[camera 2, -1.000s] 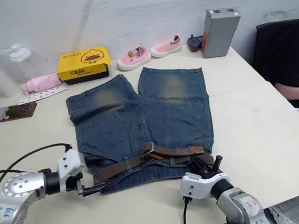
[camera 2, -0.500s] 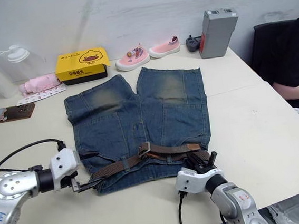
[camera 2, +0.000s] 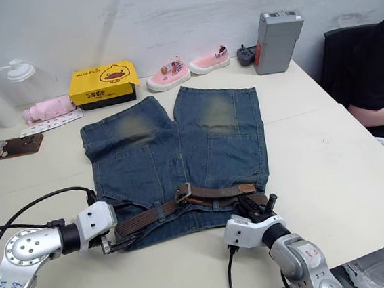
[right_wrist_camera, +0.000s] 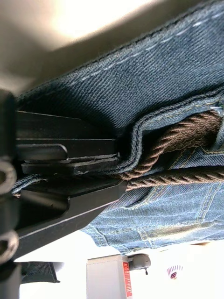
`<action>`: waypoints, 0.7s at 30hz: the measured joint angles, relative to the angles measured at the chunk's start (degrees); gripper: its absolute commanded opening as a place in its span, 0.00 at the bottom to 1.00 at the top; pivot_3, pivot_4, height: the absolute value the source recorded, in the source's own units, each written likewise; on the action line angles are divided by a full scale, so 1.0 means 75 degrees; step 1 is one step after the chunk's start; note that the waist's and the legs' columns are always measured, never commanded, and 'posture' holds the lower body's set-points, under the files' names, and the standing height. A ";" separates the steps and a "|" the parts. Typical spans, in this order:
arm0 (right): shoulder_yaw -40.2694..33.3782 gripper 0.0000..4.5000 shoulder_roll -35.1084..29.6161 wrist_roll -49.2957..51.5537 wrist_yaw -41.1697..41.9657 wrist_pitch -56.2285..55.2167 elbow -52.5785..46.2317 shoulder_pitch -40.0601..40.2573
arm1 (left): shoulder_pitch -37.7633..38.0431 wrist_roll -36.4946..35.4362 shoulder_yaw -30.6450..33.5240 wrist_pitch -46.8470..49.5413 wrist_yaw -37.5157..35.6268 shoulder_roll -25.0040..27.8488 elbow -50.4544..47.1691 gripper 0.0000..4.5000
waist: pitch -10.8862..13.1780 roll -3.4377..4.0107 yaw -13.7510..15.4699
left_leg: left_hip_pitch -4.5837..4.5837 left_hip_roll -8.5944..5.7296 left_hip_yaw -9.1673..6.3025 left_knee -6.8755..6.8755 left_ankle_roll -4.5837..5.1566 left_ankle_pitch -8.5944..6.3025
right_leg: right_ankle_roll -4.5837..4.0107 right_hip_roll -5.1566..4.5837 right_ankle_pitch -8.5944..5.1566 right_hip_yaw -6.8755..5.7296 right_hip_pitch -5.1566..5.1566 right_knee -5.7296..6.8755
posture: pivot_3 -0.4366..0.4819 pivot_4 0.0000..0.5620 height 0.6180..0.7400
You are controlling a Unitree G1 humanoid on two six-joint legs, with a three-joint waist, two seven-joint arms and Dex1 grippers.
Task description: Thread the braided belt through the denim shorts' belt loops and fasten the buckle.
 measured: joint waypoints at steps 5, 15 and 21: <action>0.0023 0.00 0.0051 0.0010 0.0000 -0.0007 0.0022 -0.0015 | 0.0012 0.0360 -0.0004 -0.0463 0.0253 -0.0075 0.0037 0.49 | 0.0000 0.0001 0.0002 | 0.0000 0.0000 0.0000 0.0000 0.0005 -0.0003 | -0.0002 -0.0004 -0.0001 0.0001 -0.0001 0.0003 | 0.48 0.27 0.72; 0.0010 0.00 0.0082 0.0134 0.0095 0.0093 0.0044 -0.0084 | 0.0817 0.1067 0.0174 -0.1563 0.0768 -0.0145 0.0488 0.00 | -0.0010 0.0015 0.0003 | 0.0009 0.0004 0.0000 0.0001 0.0044 -0.0024 | -0.0010 -0.0008 -0.0007 0.0000 0.0000 0.0012 | 0.48 0.27 0.72; 0.0006 0.00 0.0084 0.0347 0.0244 0.0161 0.0038 -0.0177 | 0.0922 0.1077 0.0472 -0.2274 0.1202 0.0021 0.1529 0.00 | -0.0025 0.0049 -0.0014 | 0.0021 0.0022 0.0000 -0.0001 0.0033 -0.0032 | -0.0029 -0.0022 -0.0020 -0.0001 -0.0008 0.0042 | 0.48 0.27 0.72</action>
